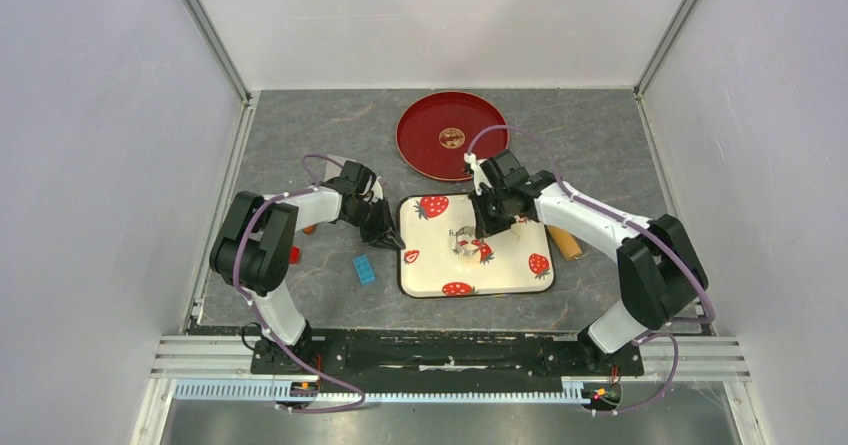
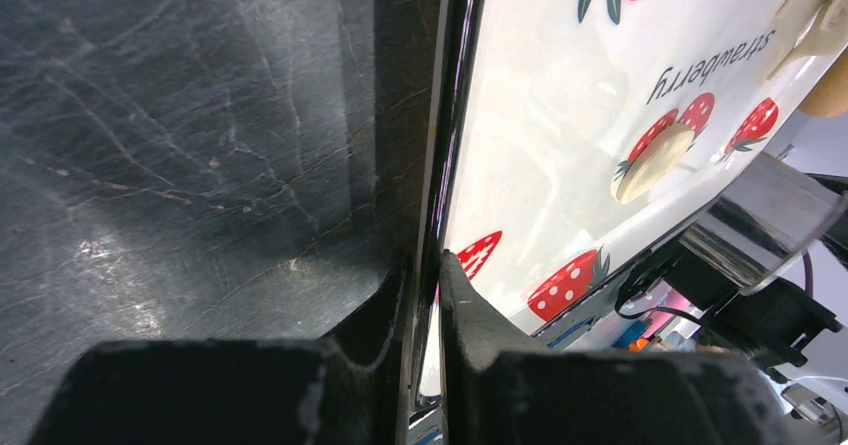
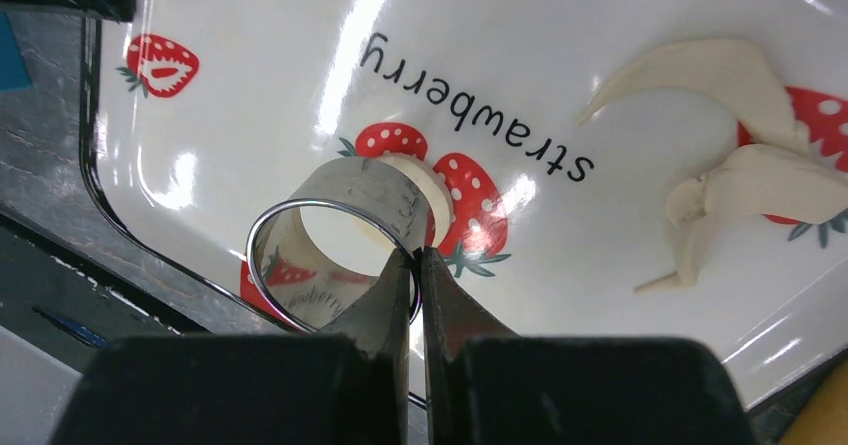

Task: Roll out the dumpling wrappers from the dough

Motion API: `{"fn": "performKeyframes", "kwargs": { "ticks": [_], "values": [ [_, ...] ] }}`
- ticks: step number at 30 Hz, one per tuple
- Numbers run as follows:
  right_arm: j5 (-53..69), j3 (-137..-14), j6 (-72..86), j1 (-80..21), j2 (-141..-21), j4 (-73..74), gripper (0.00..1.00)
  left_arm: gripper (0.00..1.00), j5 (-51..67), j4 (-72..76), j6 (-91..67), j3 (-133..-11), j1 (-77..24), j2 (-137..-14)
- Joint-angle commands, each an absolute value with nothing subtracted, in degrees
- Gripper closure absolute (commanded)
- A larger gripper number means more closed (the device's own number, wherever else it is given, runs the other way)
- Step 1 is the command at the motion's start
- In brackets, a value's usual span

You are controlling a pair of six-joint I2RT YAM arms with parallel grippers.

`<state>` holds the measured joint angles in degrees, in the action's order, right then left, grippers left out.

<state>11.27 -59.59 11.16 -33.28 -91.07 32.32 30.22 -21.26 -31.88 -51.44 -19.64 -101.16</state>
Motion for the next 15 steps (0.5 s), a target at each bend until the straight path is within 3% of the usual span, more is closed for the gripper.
{"fn": "performKeyframes", "kwargs": {
  "ticks": [1,15],
  "values": [
    [9.14,-64.19,11.44,-33.14,-88.24,34.07,1.00,0.98,16.02,-22.67,-28.30,-48.16,-20.74,-106.42],
    [7.46,-84.15,3.74,-14.75,-98.15,43.68,1.00,0.98,16.49,-22.56,-27.89,-48.07,-20.70,-106.26]
  ]
}}
